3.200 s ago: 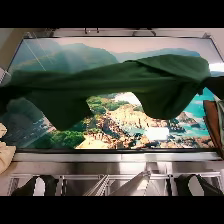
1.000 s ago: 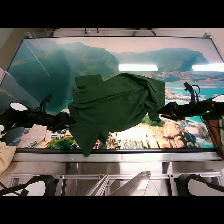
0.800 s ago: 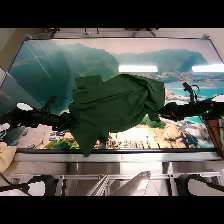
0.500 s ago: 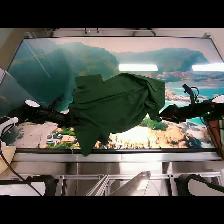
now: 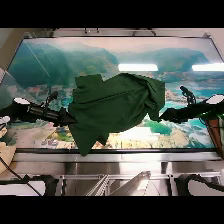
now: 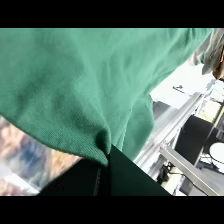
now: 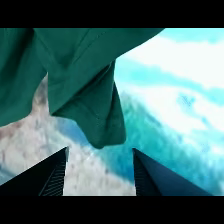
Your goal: Fold the shirts.
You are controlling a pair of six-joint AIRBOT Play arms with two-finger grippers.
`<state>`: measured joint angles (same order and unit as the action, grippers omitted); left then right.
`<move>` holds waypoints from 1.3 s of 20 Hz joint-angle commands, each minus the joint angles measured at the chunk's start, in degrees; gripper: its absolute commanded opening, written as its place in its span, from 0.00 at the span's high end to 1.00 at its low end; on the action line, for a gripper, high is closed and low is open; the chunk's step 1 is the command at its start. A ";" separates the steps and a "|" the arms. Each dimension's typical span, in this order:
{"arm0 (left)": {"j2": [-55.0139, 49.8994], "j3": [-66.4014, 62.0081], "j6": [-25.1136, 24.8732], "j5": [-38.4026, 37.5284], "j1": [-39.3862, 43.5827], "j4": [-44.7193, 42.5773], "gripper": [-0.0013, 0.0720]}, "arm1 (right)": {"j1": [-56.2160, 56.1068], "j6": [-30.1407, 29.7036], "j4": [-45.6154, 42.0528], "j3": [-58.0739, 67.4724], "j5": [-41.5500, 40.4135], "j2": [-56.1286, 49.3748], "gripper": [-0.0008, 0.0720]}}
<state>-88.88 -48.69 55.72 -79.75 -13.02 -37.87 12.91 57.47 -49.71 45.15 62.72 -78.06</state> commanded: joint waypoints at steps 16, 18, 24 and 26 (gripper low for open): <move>6.12 -3.30 -0.33 -9.64 -1.90 1.07 0.96 | -2.27 -4.39 12.33 8.15 18.38 3.87 0.96; 12.94 -7.93 -0.35 -17.68 -4.79 6.78 0.95 | 2.75 -4.44 25.64 16.06 26.80 11.82 0.96; 32.11 -23.19 1.88 -24.09 -25.64 53.64 0.95 | 29.22 -0.39 54.18 38.53 20.48 28.55 0.96; 36.41 -27.65 3.63 -24.28 -34.84 61.46 0.95 | 35.54 0.00 56.00 41.90 19.12 31.43 0.96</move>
<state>-59.42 -70.00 57.06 -102.19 -36.67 4.14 38.30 55.57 -3.01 80.18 84.49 -52.07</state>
